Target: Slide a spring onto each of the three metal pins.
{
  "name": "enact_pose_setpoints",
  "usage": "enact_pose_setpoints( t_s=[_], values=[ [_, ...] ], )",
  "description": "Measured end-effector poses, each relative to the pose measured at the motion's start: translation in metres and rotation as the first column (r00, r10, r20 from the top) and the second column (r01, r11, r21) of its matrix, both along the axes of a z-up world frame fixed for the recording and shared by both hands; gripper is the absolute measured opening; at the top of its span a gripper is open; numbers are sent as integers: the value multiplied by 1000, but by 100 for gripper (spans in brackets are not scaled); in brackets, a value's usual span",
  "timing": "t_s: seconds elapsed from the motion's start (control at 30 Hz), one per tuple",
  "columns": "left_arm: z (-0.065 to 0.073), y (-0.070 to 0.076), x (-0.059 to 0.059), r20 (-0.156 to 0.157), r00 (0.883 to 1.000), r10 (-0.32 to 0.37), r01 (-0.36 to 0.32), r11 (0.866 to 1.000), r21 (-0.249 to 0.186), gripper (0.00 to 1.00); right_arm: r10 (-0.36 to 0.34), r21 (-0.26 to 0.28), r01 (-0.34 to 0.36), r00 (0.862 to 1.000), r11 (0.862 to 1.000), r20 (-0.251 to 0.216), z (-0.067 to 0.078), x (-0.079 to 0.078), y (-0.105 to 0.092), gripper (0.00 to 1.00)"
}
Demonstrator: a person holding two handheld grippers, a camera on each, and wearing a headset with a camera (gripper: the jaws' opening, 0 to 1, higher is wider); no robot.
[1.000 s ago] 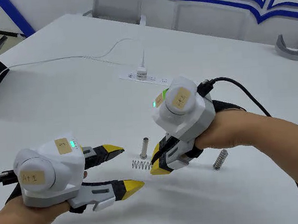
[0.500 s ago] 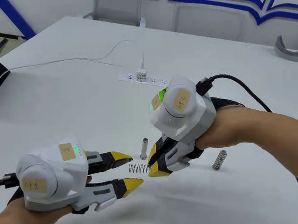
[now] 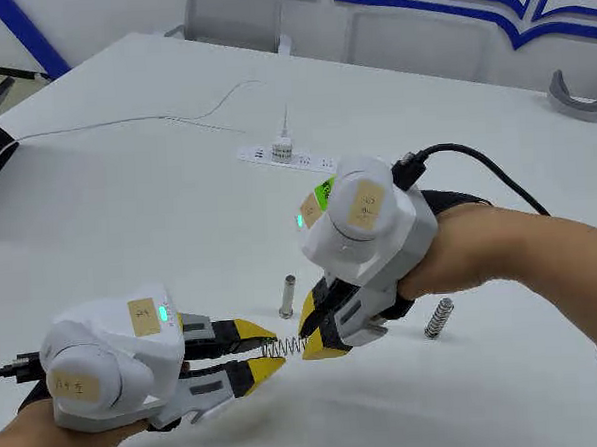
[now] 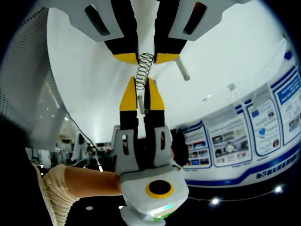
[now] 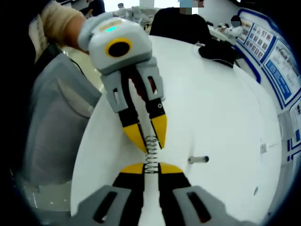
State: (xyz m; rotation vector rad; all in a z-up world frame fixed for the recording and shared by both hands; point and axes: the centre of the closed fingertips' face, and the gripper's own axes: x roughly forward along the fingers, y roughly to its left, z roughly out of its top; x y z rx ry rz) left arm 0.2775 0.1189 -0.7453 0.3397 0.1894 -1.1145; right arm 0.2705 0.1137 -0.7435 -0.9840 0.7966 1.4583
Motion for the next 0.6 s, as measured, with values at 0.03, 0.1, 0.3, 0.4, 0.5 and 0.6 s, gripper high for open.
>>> enact_pose_setpoints(
  t_s=[0.03, 0.1, 0.3, 0.4, 0.5, 0.6],
  values=[
    [0, 0, 0, 1, 1000, -1, 1, 1000, 0, 12, -1, 2, 1, 1000, 1000, 0, 1, 0, 0, 12],
    [0, 0, 0, 1, 1000, -1, 1, 1000, -1, 12, -2, 6, 2, 1000, 1000, 1, 4, -1, 1, 12],
    [0, -2, 0, -3, 1000, -6, 6, 1000, -4, 12, -2, 17, 2, 1000, 1000, 5, 12, -3, 4, 12],
    [0, -3, -1, -4, 1000, -9, 9, 1000, -4, 11, -4, 20, 4, 1000, 1000, 8, 16, -4, 6, 12],
    [0, -4, -1, -5, 1000, -11, 11, 1000, -6, 11, -6, 30, 5, 1000, 1000, 10, 20, -5, 9, 12],
    [0, -4, -1, -4, 1000, -12, 12, 1000, -7, 11, -5, 39, 5, 1000, 999, 12, 23, -6, 13, 11]
  ],
)
